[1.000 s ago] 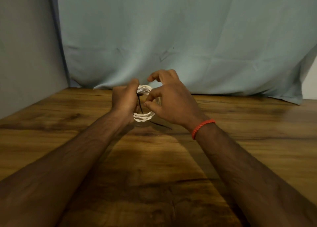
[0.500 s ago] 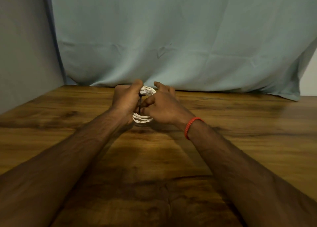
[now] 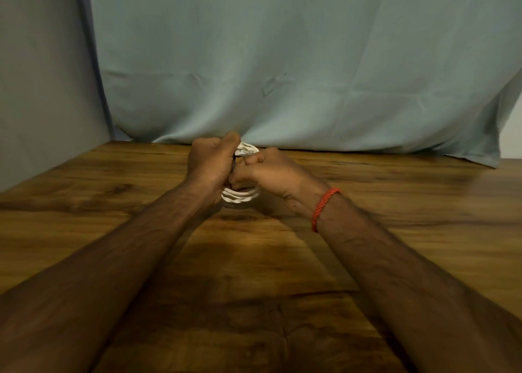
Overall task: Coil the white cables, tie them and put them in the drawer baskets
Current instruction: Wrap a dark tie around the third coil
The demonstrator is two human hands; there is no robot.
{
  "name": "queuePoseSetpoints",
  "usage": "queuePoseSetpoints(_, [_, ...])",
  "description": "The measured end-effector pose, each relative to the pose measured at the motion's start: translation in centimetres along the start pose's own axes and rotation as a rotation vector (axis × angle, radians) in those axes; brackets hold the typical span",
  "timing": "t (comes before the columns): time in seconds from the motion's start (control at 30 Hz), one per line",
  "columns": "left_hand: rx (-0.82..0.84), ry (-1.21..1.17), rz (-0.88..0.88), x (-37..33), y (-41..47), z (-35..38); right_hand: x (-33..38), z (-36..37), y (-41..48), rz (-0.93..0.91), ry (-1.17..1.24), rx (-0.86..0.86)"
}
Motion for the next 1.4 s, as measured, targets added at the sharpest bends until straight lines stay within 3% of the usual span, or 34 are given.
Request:
queuePoseSetpoints(0.17, [-0.05,-0.027,0.051,-1.3,-0.1,-0.7,1.0,-1.2,-0.5,0.023,0.239,-0.042])
queuePoseSetpoints(0.37, [-0.009,0.122,0.117,-1.1,-0.3,-0.3,2.2,-2.7,-0.8,-0.033,0.475,-0.117])
queuePoseSetpoints(0.53, [0.036,0.3,0.216,-1.7,-0.3,0.4,3.0,-3.4,-1.7,-0.073,0.768,-0.085])
queuePoseSetpoints(0.73, [0.065,0.252,0.185,-1.1,-0.5,0.9,3.1,-4.2,-1.6,-0.13,0.729,-0.105])
queuePoseSetpoints(0.93, [0.097,0.199,0.141,-1.0,-1.5,1.1,4.1,-4.9,-1.6,-0.379,0.448,-0.202])
queuePoseSetpoints(1.1, [0.091,0.145,0.098,-1.2,-1.9,0.9,5.5,-5.1,-2.8,-0.494,0.419,-0.251])
queuePoseSetpoints(1.4, [0.123,0.092,0.318,-4.9,-2.2,1.3,7.9,-6.5,-4.9,-0.553,0.528,-0.351])
Point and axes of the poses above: each hand's wrist, its own y-axis towards the middle knuckle, its own z-axis out of the palm, x = y × z, the point moved 9 cm from there along y, towards the middle knuckle, and after that the axes turned 1 degree about y, right-handed, at the moved point
